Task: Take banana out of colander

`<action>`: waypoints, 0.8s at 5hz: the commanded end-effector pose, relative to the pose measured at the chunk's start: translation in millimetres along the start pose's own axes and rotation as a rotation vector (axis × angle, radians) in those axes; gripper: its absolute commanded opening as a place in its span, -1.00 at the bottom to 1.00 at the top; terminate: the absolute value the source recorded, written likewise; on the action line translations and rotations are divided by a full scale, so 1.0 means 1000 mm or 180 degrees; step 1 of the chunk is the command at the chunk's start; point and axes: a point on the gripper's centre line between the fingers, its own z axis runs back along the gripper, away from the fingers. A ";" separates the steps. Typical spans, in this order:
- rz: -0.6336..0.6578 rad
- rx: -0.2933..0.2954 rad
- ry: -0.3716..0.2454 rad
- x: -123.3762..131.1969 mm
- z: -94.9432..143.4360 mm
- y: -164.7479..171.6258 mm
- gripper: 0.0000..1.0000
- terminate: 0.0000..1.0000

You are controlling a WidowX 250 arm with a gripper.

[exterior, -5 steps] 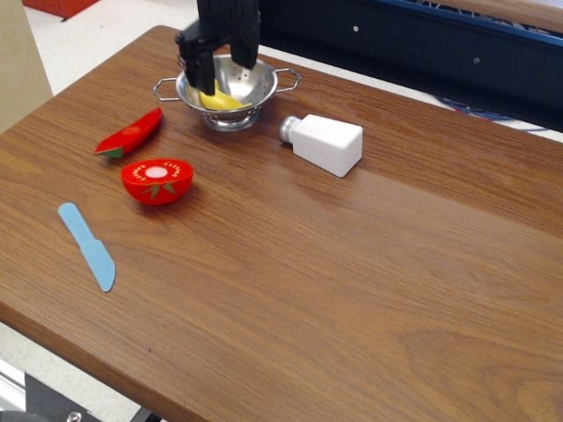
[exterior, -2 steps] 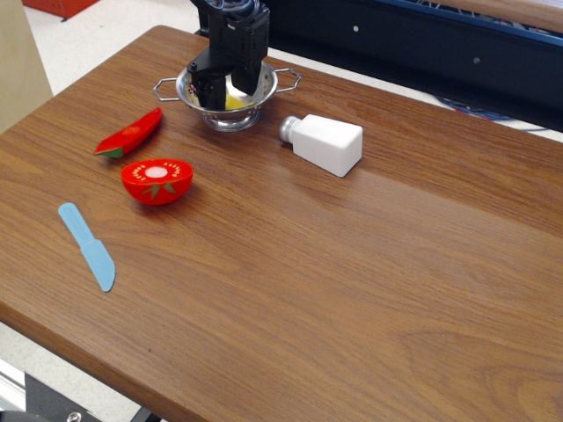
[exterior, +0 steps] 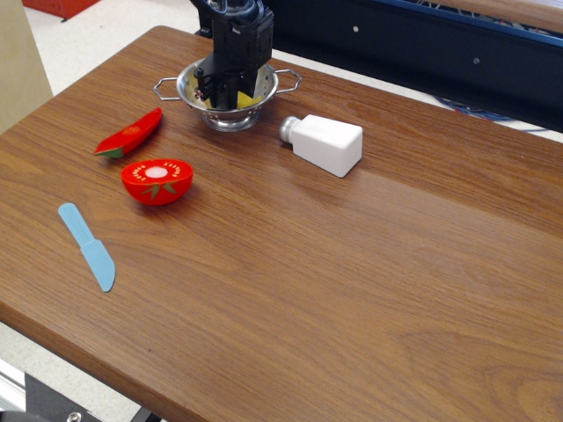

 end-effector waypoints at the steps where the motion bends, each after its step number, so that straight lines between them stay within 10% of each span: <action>1: 0.0223 0.0285 0.0023 0.011 0.040 0.024 -1.00 -1.00; 4: 0.0594 0.0798 -0.0378 0.012 0.120 0.004 -1.00 -1.00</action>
